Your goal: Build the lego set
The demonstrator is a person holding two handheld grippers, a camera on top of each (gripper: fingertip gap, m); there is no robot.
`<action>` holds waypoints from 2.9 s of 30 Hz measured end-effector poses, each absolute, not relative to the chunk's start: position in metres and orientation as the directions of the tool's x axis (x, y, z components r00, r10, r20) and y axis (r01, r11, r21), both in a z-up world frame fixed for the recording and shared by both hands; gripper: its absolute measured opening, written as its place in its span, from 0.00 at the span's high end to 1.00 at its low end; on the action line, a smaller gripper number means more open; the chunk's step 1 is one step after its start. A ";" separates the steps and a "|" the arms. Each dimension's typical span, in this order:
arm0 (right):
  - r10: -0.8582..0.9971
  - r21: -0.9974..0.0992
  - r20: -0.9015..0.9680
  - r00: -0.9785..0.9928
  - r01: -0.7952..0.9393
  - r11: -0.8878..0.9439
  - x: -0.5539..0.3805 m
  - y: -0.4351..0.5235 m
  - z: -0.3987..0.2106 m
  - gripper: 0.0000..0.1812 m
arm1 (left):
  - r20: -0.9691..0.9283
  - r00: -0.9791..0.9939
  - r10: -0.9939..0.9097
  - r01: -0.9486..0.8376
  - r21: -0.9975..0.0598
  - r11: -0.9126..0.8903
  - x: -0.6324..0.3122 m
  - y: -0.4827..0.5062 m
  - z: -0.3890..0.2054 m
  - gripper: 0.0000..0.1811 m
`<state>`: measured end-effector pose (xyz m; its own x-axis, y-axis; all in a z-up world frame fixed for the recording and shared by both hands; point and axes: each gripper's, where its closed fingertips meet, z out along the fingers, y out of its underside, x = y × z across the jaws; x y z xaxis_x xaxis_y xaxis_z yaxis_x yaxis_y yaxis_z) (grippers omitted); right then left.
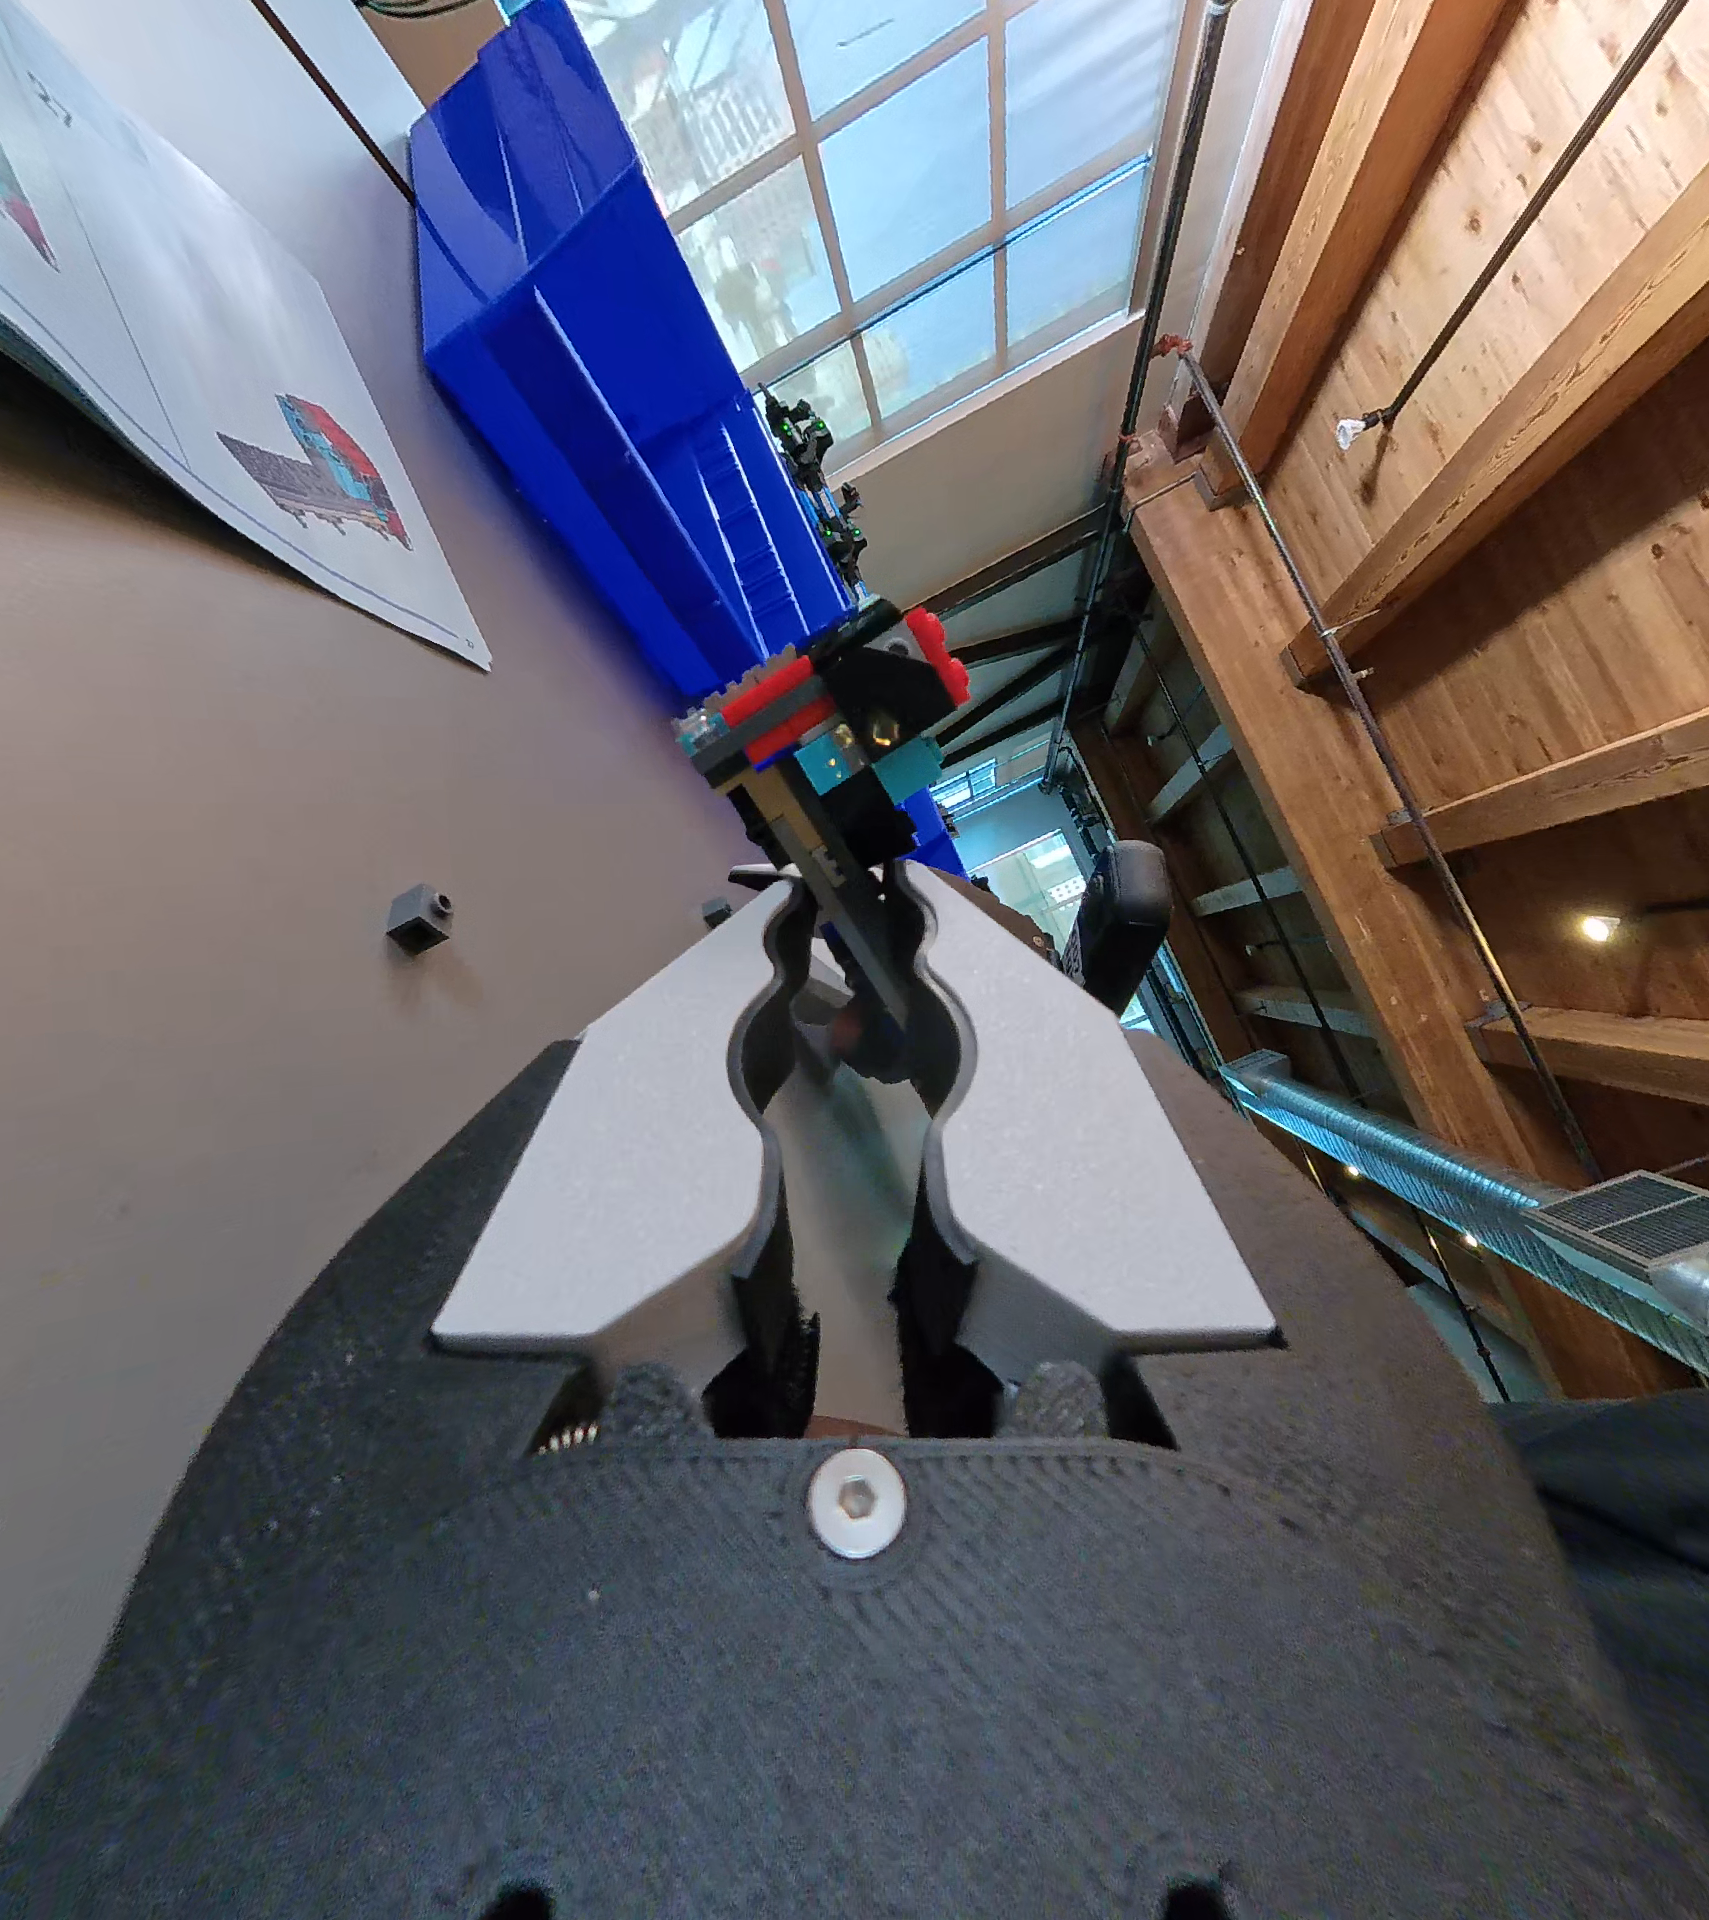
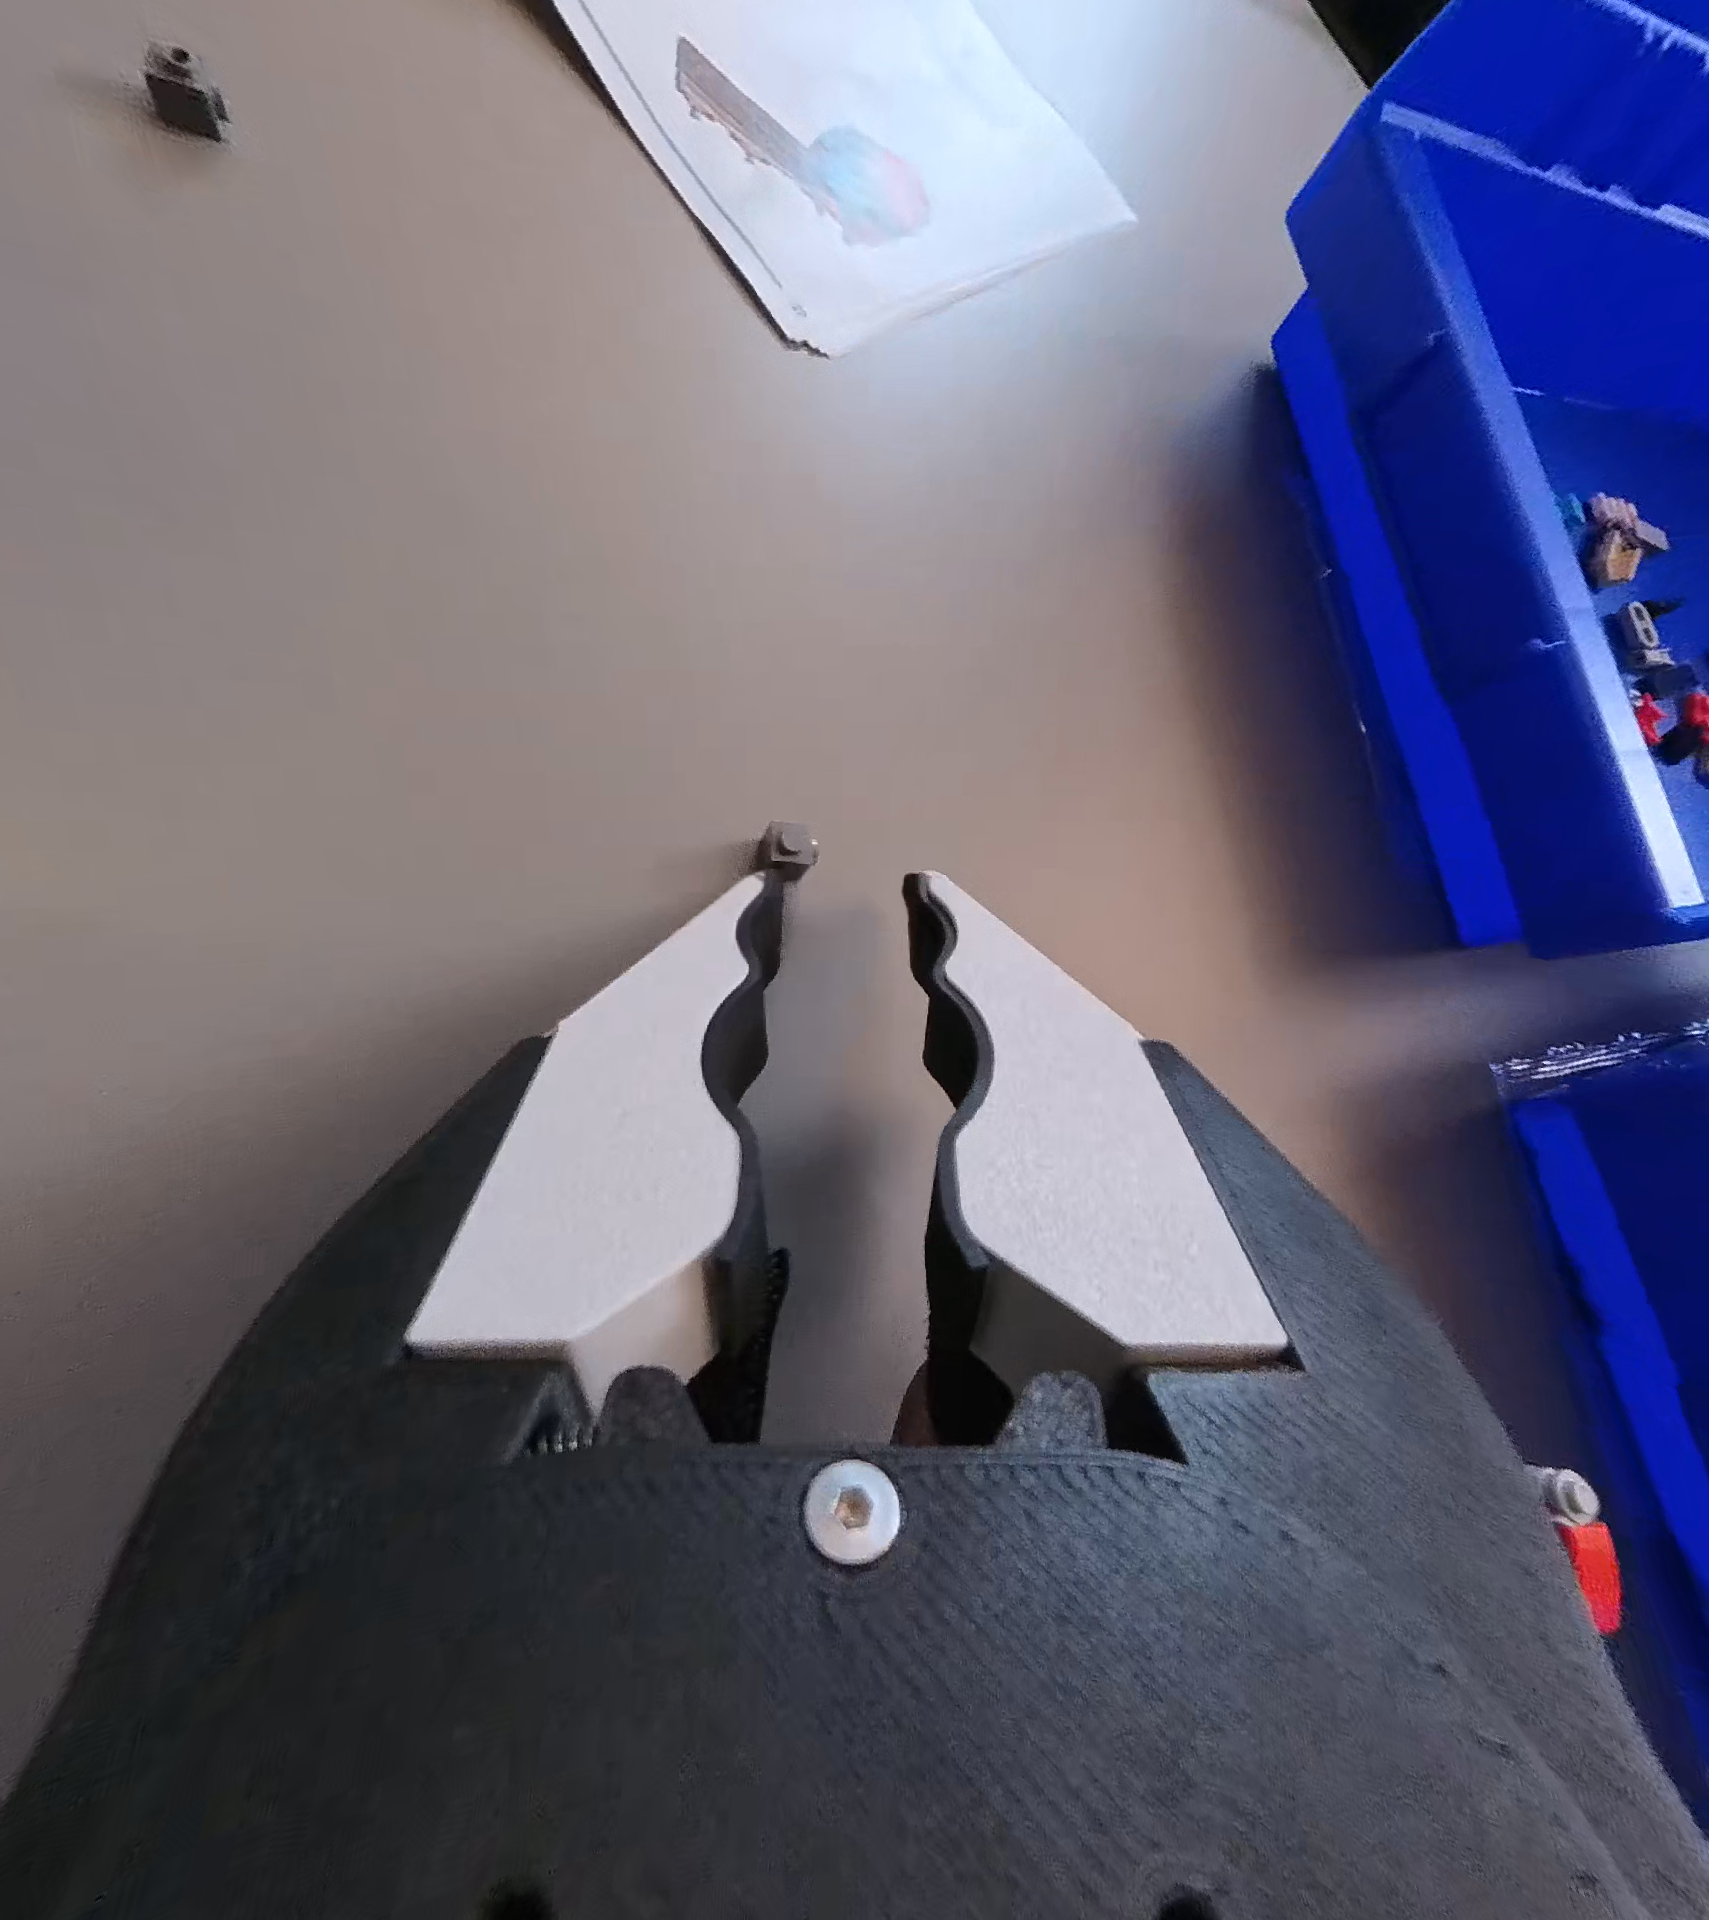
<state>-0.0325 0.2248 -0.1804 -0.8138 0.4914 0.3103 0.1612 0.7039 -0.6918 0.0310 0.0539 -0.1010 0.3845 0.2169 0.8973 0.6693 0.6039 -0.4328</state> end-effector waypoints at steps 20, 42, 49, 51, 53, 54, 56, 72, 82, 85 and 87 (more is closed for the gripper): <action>0.269 -0.713 0.200 -0.942 0.048 0.699 -0.024 0.207 -0.179 0.81 | 0.901 0.404 0.158 0.692 -0.414 0.592 0.035 0.058 -0.096 0.92; -0.002 -0.855 0.222 -0.975 -0.195 0.481 0.015 0.121 -0.088 0.95 | 0.914 0.400 0.070 0.744 -0.368 0.558 0.043 0.069 -0.093 0.92; -0.095 -0.833 0.308 -0.947 -0.316 0.454 0.042 0.073 -0.058 0.95 | 0.912 0.408 0.050 0.758 -0.369 0.537 0.046 0.076 -0.091 0.93; -0.091 -0.817 0.322 -0.942 -0.325 0.476 0.039 0.071 -0.062 0.95 | 0.912 0.408 0.049 0.758 -0.368 0.538 0.046 0.076 -0.091 0.93; -0.076 -0.808 0.332 -0.940 -0.325 0.491 0.034 0.070 -0.065 0.95 | 0.912 0.408 0.047 0.757 -0.367 0.541 0.046 0.074 -0.091 0.93; -0.068 -0.808 0.335 -0.940 -0.323 0.493 0.032 0.070 -0.065 0.95 | 0.912 0.408 0.047 0.757 -0.366 0.541 0.046 0.074 -0.091 0.93; -0.062 -0.804 0.344 -0.937 -0.328 0.495 0.031 0.070 -0.066 0.95 | 0.912 0.407 0.045 0.757 -0.365 0.542 0.046 0.074 -0.091 0.93; -0.016 -0.788 0.414 -0.910 -0.367 0.494 0.028 0.069 -0.068 0.93 | 0.913 0.404 0.056 0.756 -0.368 0.542 0.045 0.075 -0.092 0.92; 0.014 -0.801 0.419 -0.908 -0.362 0.476 0.026 0.069 -0.062 0.92 | 0.913 0.406 0.048 0.756 -0.365 0.543 0.045 0.075 -0.091 0.93; 0.018 -0.802 0.420 -0.907 -0.362 0.476 0.025 0.070 -0.062 0.92 | 0.912 0.407 0.048 0.756 -0.365 0.543 0.045 0.075 -0.091 0.93; 0.014 -0.801 0.420 -0.908 -0.363 0.476 0.025 0.069 -0.062 0.92 | 0.912 0.407 0.046 0.756 -0.364 0.544 0.045 0.075 -0.091 0.93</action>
<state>0.0255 0.0693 -0.0622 -0.9075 0.0142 0.4198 -0.3630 0.4764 -0.8008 0.0454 0.0747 -0.0911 0.4070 0.0456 0.9123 0.7560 0.5437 -0.3645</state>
